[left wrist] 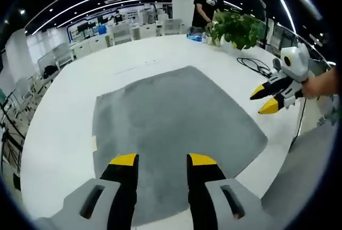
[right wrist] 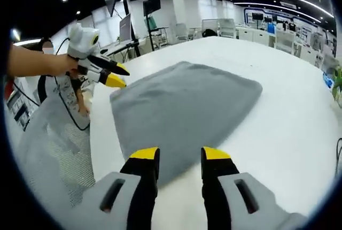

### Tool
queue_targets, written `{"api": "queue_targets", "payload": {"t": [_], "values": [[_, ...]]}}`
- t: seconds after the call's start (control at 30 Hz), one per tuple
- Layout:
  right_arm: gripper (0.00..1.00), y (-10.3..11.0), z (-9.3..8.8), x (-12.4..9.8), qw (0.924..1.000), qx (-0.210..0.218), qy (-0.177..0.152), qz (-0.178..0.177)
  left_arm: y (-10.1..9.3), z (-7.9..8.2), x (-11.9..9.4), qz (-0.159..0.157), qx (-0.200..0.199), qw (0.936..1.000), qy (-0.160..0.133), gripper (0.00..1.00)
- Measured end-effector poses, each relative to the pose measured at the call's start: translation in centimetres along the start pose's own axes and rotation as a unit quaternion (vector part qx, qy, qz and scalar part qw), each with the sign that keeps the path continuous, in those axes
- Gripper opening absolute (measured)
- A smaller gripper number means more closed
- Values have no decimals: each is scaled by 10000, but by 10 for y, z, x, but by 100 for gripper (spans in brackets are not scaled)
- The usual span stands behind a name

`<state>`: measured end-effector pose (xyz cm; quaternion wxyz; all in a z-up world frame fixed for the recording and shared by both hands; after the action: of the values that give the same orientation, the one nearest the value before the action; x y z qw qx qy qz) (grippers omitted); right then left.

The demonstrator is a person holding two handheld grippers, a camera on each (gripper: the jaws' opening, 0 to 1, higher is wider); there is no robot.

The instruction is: Fold the towel on the table until its edges align and the towel forms a compact rectangular stack.

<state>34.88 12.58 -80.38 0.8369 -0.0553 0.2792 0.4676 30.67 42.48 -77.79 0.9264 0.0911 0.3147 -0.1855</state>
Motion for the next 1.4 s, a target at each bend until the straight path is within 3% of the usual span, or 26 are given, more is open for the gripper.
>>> {"api": "queue_targets", "payload": {"t": [0.1,0.23,0.53,0.7,0.77,0.9,1.03,1.17,1.4], "values": [[31,-20,7,-5,9997,-199,-49,-100,-20,13,5,-49,-310,9994,-107,38],[31,-45,14,-13,9994,-251,-70,-247,-47,27,12,-174,-163,9995,-208,41],[35,-79,37,-29,9971,-91,-497,-573,-79,45,13,-329,1,9984,-463,43],[45,-95,48,-28,9938,-26,-741,-827,-94,46,7,-437,-73,9977,-516,46],[47,-96,52,-28,9919,36,-843,-944,-95,44,8,-613,-302,9965,-489,44],[54,-96,55,-26,9900,90,-944,-1045,-108,43,6,-480,-182,9971,-568,58],[58,-100,58,-24,9892,113,-998,-1071,-106,39,13,-552,-260,9965,-562,61],[58,-106,59,-19,9885,299,-1028,-1068,-119,38,17,-646,-220,9964,-499,69],[56,-113,59,-10,9880,466,-1015,-1064,-143,32,25,-816,-52,9961,-330,72]]}}
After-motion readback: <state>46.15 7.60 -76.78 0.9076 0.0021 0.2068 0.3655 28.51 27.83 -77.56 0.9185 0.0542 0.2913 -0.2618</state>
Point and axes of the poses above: the point that each gripper's makers call its tool centre point, and the gripper's own axes: x roughly forward along the fingers, y roughly to its left, z roughly out of its top, the point moved 9 cm from there along -x, roughly backward along the fingers, and after that the axes turned 4 degrees about -y, right-handed, at the moved point
